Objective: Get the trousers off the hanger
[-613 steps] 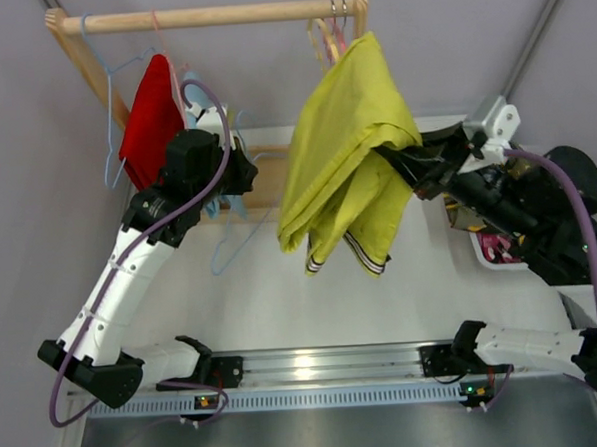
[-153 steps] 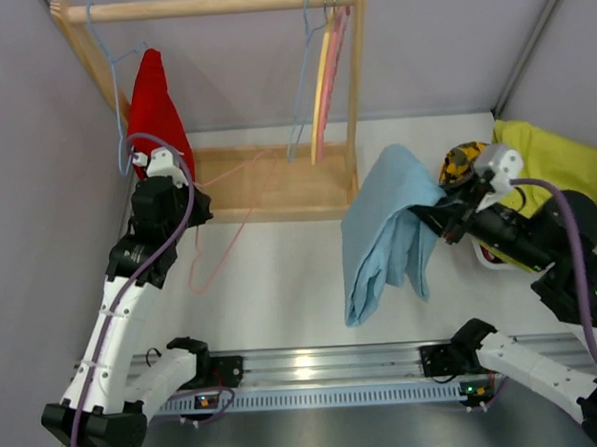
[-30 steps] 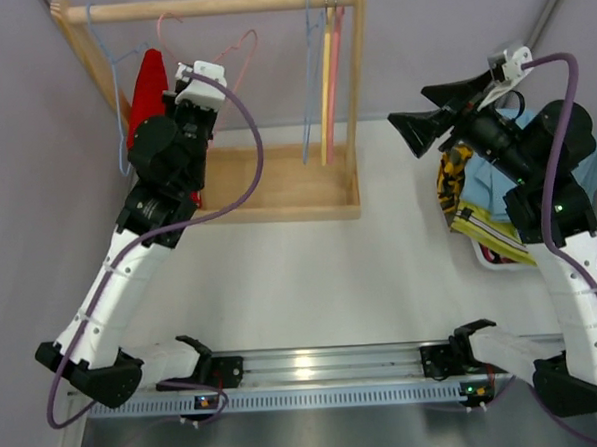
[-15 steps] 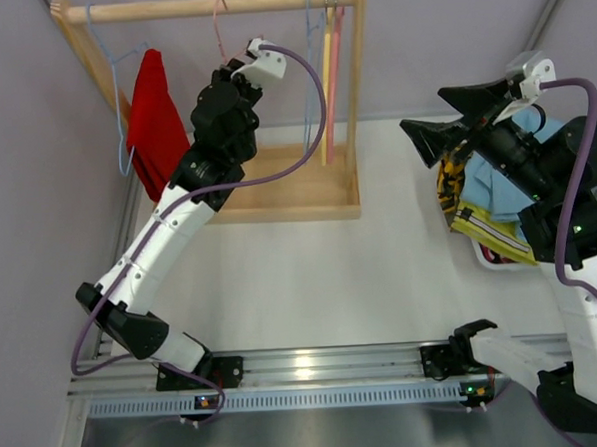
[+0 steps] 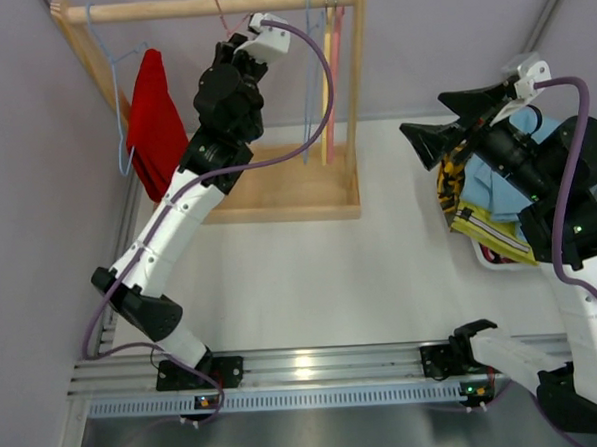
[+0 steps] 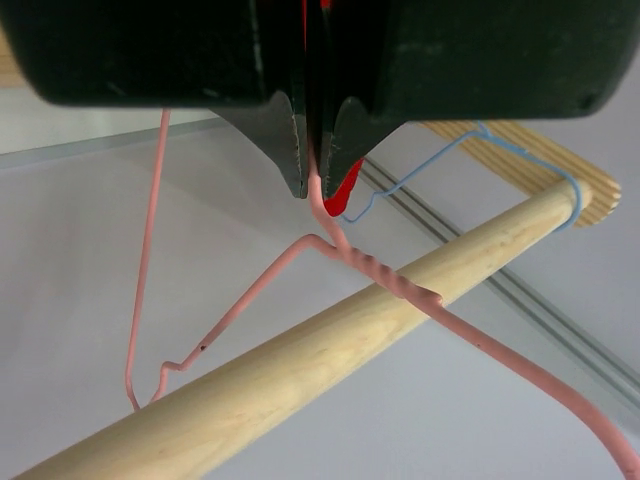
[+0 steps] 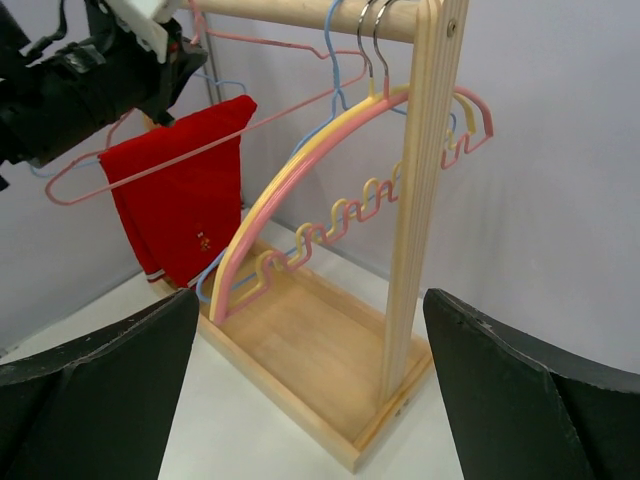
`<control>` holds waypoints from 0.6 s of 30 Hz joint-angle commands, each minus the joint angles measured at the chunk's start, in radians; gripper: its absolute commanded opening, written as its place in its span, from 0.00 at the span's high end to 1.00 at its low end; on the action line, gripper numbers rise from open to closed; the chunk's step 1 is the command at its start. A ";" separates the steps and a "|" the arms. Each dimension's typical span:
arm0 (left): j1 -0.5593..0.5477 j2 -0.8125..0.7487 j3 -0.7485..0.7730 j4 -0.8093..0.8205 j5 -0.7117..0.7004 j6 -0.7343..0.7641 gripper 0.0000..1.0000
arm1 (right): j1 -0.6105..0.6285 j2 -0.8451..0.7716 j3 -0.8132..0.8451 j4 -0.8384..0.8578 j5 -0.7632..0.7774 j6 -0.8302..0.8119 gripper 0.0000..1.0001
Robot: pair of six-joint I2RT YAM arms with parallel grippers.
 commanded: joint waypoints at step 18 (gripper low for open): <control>-0.012 0.137 0.135 -0.123 0.226 -0.183 1.00 | 0.012 -0.053 0.011 -0.037 0.024 -0.046 0.04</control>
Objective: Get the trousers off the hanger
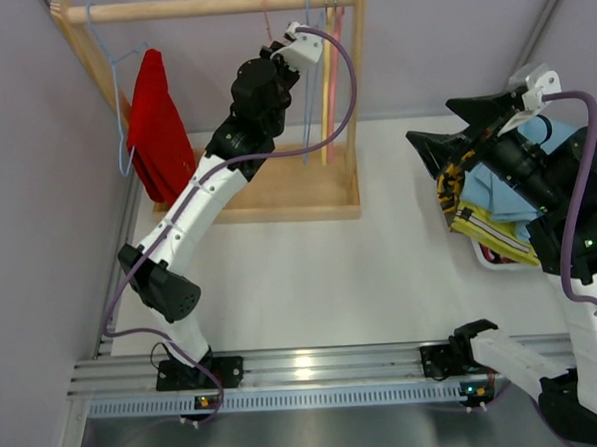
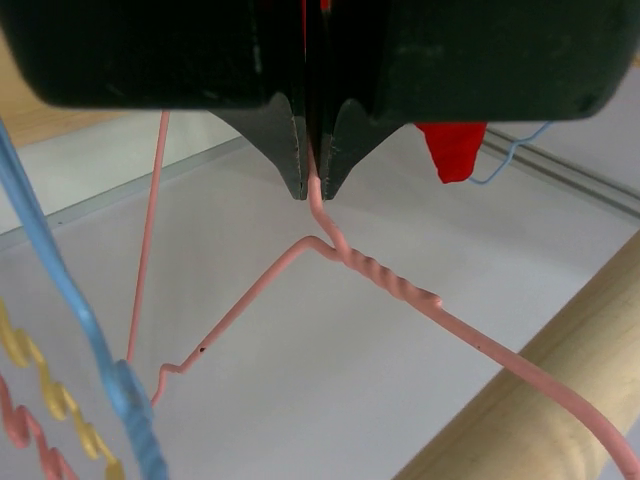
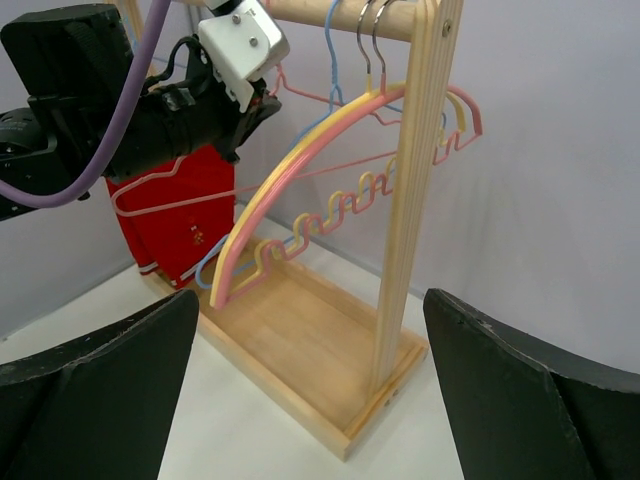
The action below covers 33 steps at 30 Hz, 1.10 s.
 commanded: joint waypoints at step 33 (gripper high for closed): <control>-0.073 -0.235 -0.062 -0.147 0.100 -0.253 0.38 | 0.014 -0.019 0.007 0.007 0.032 0.007 0.03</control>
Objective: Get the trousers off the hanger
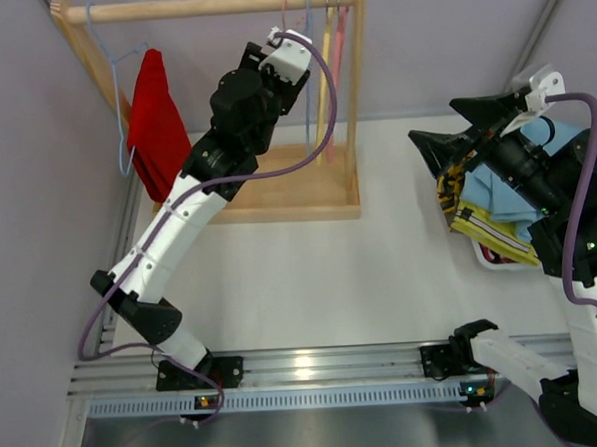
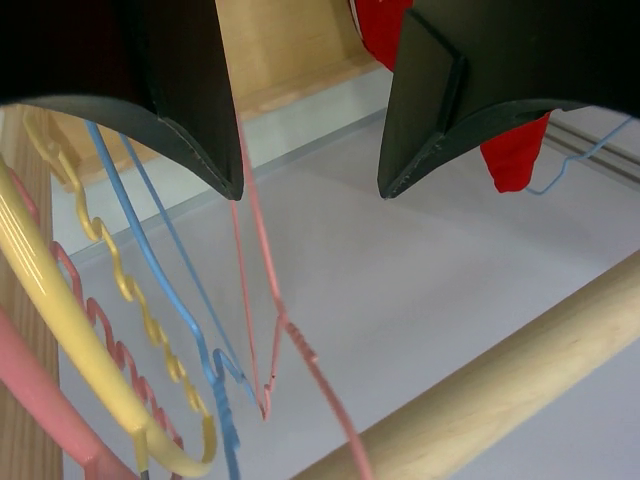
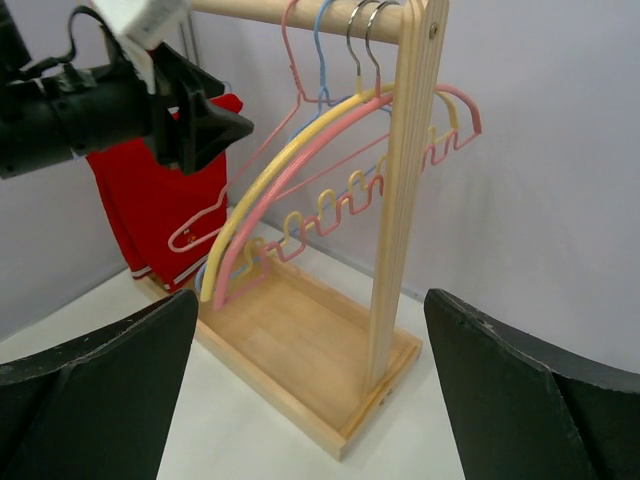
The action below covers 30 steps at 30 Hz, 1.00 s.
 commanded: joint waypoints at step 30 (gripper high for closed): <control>0.905 -0.327 0.102 -0.477 0.419 -0.627 0.24 | 0.014 0.010 -0.089 -0.001 0.055 -0.031 0.01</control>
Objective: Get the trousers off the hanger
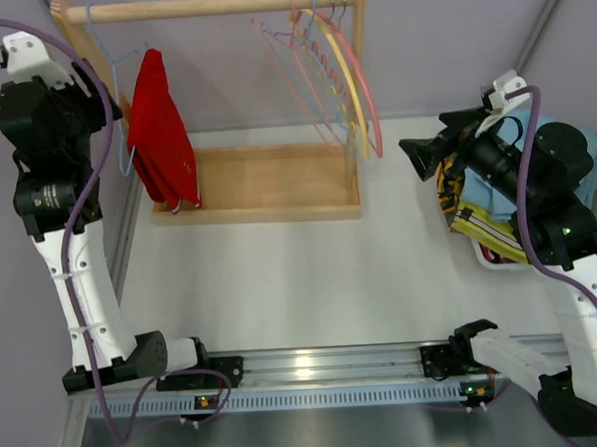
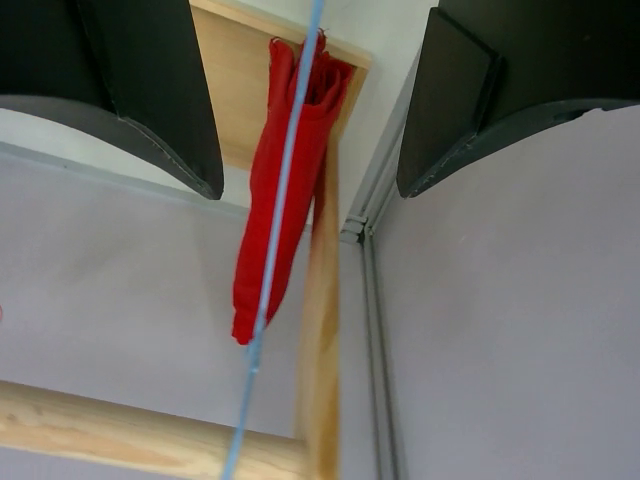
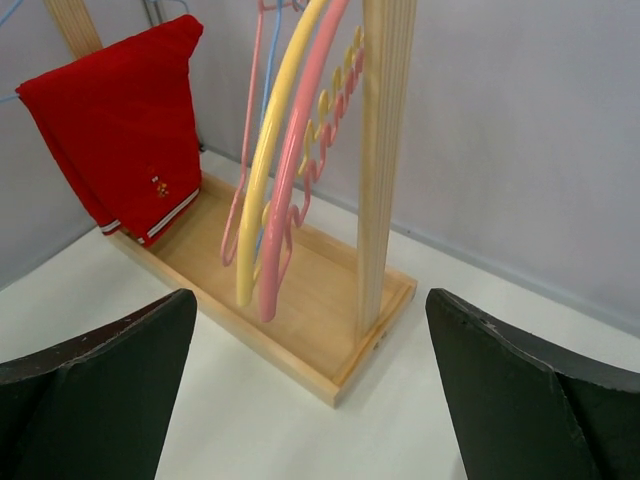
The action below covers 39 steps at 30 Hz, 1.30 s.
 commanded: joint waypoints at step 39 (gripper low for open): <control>0.168 0.335 -0.008 0.362 0.450 -0.196 0.56 | 0.012 -0.044 -0.069 0.052 0.005 -0.029 0.01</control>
